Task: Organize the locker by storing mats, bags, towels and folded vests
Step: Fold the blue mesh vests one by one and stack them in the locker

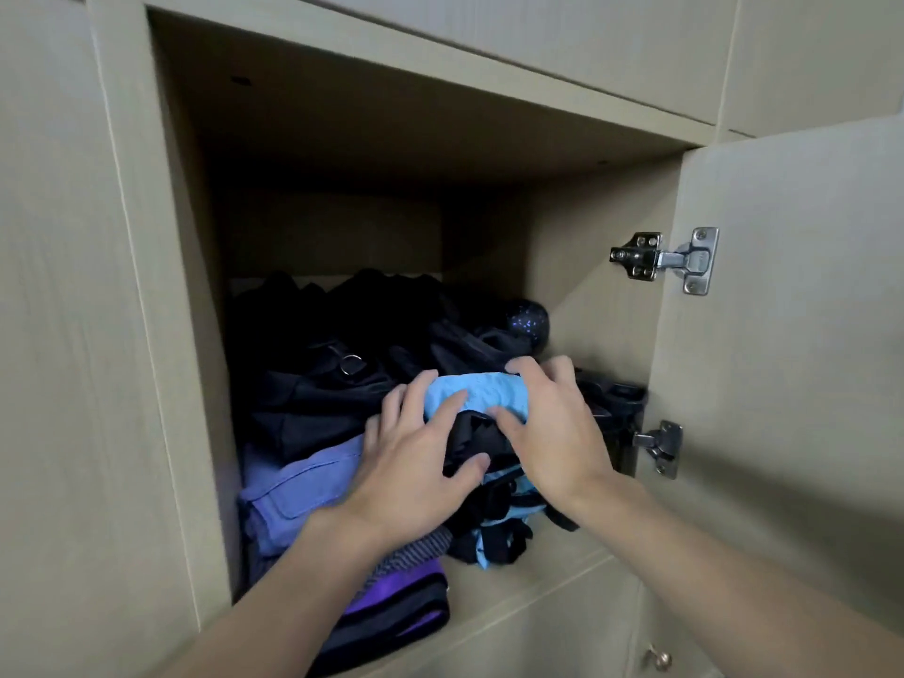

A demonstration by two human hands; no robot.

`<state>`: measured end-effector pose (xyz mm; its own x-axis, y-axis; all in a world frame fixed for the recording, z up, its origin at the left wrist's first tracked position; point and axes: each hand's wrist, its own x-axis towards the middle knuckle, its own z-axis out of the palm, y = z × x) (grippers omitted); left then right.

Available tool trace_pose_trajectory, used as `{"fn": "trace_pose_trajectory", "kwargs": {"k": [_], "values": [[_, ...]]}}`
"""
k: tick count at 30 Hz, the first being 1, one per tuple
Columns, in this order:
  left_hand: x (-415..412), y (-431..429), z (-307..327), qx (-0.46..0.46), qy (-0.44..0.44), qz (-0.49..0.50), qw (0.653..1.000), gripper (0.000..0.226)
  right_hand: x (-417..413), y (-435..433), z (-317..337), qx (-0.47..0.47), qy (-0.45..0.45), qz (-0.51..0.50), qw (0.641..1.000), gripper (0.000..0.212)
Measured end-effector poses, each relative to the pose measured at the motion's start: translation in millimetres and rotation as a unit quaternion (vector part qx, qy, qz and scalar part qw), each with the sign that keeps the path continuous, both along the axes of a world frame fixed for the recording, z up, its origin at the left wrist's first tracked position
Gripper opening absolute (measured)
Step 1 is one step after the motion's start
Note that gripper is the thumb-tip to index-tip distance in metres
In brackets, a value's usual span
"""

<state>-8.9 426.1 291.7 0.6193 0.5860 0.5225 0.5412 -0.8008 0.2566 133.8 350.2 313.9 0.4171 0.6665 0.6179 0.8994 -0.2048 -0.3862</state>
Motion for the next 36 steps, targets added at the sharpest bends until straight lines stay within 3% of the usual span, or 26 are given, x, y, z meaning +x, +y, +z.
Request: {"fn": "trace_pose_trajectory", "kwargs": {"k": [3,5,10,12,17,27,36], "values": [[4.4,6.9,-4.7,0.084,0.032,0.061,0.994,0.077,3.6,3.4,-10.6,0.033,-0.161,0.008,0.986,0.028],[4.1,12.2,-8.8,0.100,0.049,0.061,0.992,0.087,4.1,8.8,-16.6,0.013,-0.184,0.015,0.983,0.051],[0.8,21.2,-21.1,0.095,0.052,0.036,0.993,0.077,8.2,20.4,-24.8,-0.047,-0.008,0.058,0.997,0.057],[0.5,21.5,-23.6,0.088,0.048,0.038,0.994,0.069,9.5,25.6,-26.4,-0.055,0.009,0.069,0.996,0.059],[3.8,24.0,-29.0,0.102,0.083,0.076,0.988,0.079,8.5,37.3,-29.3,-0.085,0.035,0.079,0.993,0.059],[7.2,29.7,-27.5,0.115,0.120,0.112,0.980,0.075,13.0,56.4,-28.3,-0.090,0.110,0.130,0.981,0.062],[14.1,39.7,-27.4,0.080,0.106,0.111,0.985,0.068,16.0,72.2,-32.5,-0.074,0.160,0.135,0.975,0.055]]}}
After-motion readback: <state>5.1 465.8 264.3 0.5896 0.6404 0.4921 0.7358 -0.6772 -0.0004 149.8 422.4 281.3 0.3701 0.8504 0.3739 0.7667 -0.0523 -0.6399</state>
